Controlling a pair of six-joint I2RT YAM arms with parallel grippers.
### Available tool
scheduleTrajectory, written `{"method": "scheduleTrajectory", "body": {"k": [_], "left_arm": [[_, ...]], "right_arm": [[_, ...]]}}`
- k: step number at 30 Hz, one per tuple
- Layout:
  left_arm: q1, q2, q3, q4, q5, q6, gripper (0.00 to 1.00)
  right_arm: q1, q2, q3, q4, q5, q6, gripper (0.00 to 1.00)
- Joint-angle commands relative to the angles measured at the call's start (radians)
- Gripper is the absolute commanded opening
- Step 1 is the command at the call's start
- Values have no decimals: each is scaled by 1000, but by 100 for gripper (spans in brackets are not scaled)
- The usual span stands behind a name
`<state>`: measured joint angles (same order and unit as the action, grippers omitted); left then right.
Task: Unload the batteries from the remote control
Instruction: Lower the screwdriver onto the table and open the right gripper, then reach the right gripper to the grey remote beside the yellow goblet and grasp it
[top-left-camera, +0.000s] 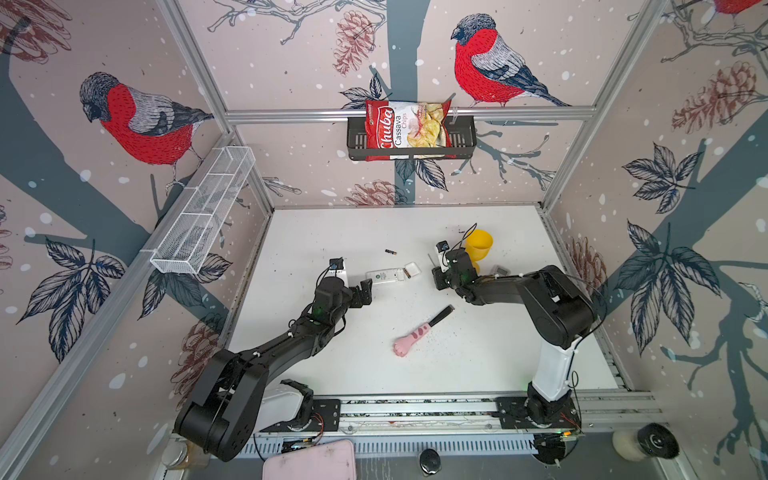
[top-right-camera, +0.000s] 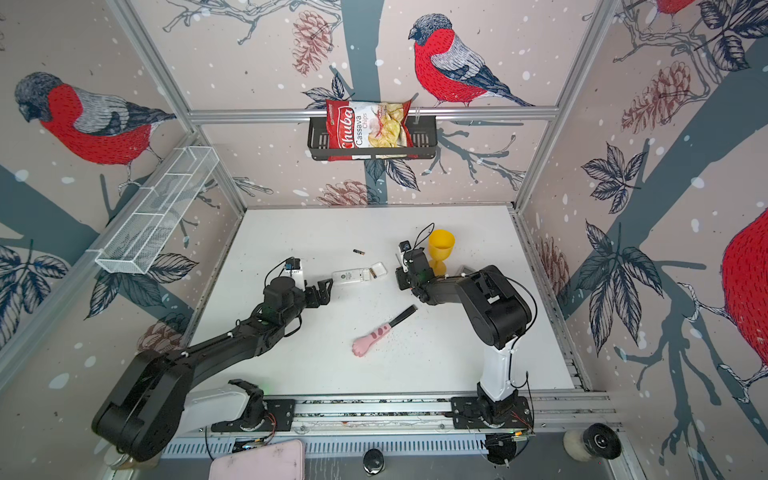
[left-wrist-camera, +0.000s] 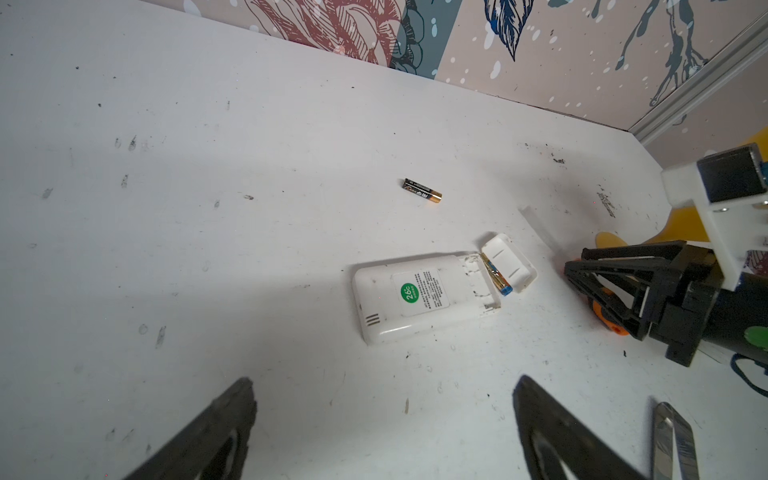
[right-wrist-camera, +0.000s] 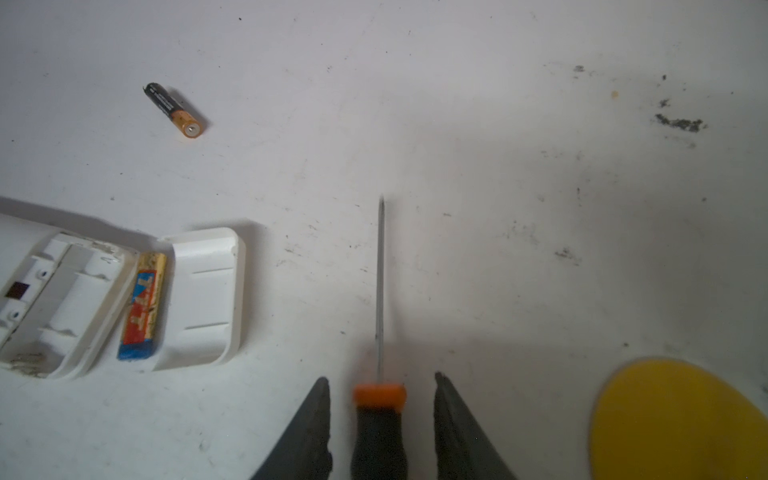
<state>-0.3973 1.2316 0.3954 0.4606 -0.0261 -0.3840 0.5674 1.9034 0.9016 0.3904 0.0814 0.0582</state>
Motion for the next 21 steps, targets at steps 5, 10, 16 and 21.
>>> {"method": "scheduleTrajectory", "body": {"k": [5,10,16,21], "left_arm": [[-2,-13,8,18,-10,19,96],[-2,-38,-3,51,-35,45,96],[-2,-74,-102,309,-46,-14,97],[-2,-7,2,222,-13,-17,97]], "right_arm": [[27,-90,-6,-21,27,3,49],[30,-188,40,-203,14,101,64],[19,-418,-49,-360,44,236,83],[-39,-687,-181,-475,142,327,100]]}}
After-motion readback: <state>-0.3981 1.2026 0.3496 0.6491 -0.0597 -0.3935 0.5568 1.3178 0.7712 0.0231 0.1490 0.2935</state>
